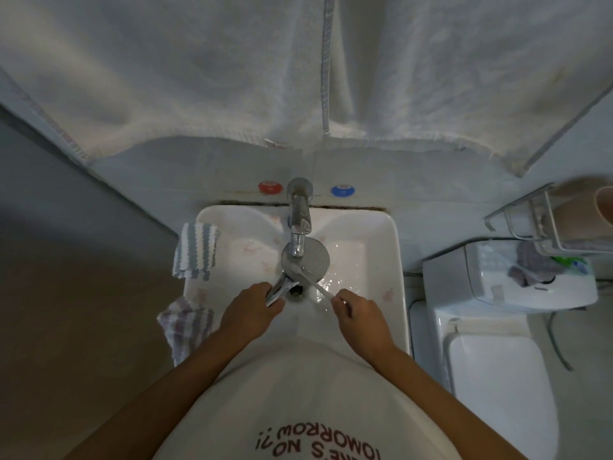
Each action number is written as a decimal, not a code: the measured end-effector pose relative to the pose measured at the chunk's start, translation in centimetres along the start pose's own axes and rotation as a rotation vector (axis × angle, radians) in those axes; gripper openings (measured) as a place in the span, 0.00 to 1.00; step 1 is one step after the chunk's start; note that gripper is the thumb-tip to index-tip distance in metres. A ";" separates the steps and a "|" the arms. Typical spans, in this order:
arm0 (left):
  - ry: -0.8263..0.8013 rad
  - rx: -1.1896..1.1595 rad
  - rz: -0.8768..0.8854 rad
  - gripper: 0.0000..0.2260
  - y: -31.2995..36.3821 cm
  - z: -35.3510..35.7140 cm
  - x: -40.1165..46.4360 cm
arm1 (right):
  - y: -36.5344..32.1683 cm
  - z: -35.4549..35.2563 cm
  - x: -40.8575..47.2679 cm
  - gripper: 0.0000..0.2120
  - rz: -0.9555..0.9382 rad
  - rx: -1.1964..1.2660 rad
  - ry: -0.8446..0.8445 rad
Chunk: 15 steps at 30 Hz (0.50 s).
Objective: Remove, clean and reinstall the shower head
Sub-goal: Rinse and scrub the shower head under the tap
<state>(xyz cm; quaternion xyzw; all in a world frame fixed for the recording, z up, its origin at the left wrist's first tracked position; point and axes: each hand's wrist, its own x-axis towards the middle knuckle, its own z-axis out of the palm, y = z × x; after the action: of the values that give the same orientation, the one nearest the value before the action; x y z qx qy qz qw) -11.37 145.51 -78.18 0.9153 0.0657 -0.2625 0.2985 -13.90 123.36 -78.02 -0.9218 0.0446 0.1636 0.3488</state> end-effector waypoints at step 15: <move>-0.010 -0.015 -0.025 0.14 0.0 0.3 -0.1 | 0.3 -0.3 0.2 0.14 0.004 0.002 -0.012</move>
<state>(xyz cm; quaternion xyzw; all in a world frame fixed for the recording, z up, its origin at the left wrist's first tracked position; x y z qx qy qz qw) -11.54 145.31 -78.32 0.9109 0.0777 -0.2700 0.3023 -13.72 122.91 -78.07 -0.9203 0.0446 0.1699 0.3496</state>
